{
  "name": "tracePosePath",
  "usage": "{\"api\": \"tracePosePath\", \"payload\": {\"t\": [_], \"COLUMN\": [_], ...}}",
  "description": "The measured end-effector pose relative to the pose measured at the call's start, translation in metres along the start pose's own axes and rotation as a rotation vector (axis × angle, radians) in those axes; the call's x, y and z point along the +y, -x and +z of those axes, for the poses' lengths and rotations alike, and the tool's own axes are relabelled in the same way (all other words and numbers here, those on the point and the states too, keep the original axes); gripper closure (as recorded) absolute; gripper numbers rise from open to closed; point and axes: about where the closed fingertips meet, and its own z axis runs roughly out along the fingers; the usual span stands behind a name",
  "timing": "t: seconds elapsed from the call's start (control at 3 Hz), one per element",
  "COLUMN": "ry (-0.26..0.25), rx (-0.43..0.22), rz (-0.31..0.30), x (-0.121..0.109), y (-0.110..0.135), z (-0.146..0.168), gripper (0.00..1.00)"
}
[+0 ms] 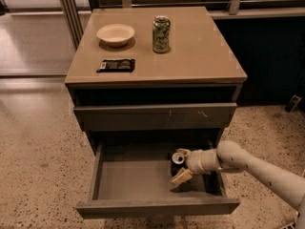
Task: Pick pepsi can from middle drawer and place on counter
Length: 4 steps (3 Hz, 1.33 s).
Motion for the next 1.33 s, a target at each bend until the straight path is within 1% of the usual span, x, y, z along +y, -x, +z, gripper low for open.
{"api": "tracePosePath", "payload": {"t": [1.0, 1.33], "ry": [0.0, 0.017], "rx": [0.0, -0.023], "rz": [0.0, -0.015], "x": [0.0, 0.002], "y": [0.0, 0.023], "z": [0.0, -0.017], "gripper": [0.88, 1.0]}}
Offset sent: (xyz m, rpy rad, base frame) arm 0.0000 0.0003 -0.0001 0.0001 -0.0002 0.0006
